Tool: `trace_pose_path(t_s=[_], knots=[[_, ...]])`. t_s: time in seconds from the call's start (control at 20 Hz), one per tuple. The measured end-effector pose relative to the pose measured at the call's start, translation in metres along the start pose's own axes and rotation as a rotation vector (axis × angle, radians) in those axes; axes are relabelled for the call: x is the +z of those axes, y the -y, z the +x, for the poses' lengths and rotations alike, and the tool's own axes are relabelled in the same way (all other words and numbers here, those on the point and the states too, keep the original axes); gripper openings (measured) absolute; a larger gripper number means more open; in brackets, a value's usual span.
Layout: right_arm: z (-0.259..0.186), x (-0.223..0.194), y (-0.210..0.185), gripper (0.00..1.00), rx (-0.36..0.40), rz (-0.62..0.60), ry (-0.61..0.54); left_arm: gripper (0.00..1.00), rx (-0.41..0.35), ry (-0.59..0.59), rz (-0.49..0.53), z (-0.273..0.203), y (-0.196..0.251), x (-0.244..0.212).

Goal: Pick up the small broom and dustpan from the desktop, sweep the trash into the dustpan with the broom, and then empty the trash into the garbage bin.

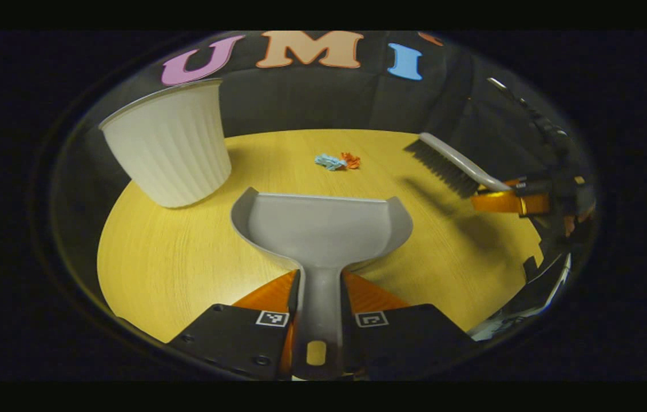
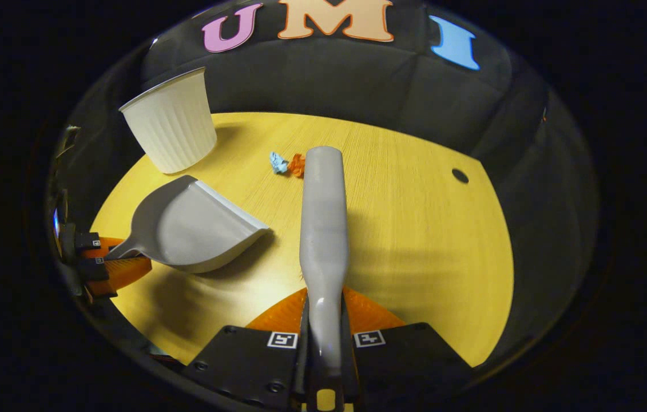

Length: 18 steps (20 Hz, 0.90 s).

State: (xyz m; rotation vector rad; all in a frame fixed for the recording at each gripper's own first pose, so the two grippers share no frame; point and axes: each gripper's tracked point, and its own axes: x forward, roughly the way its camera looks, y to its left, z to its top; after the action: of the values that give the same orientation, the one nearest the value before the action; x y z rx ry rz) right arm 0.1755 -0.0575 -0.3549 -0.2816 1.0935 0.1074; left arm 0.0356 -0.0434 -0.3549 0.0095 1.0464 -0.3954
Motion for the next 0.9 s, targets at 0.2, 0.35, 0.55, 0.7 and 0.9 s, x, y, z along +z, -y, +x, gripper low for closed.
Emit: trace_pose_path(t_s=[0.2, 0.35, 0.55, 0.7, 0.9], knots=[[0.044, 0.085, 0.029, 0.17, -0.062, -0.158, 0.067, 0.28, -0.040, 0.021, 0.047, 0.018, 0.001, 0.020], [0.095, 0.123, 0.024, 0.20, -0.060, -0.322, 0.059, 0.29, -0.058, 0.028, 0.082, 0.033, 0.000, 0.030], [0.136, 0.150, 0.019, 0.20, -0.036, -0.542, 0.002, 0.28, -0.082, 0.016, 0.091, 0.046, -0.001, 0.029], [0.160, 0.152, 0.007, 0.20, 0.023, -0.643, -0.058, 0.28, -0.091, 0.007, 0.086, 0.049, -0.002, 0.028], [0.142, 0.141, -0.030, 0.21, 0.187, -0.798, -0.087, 0.29, -0.095, 0.006, 0.076, 0.054, -0.006, 0.028]])
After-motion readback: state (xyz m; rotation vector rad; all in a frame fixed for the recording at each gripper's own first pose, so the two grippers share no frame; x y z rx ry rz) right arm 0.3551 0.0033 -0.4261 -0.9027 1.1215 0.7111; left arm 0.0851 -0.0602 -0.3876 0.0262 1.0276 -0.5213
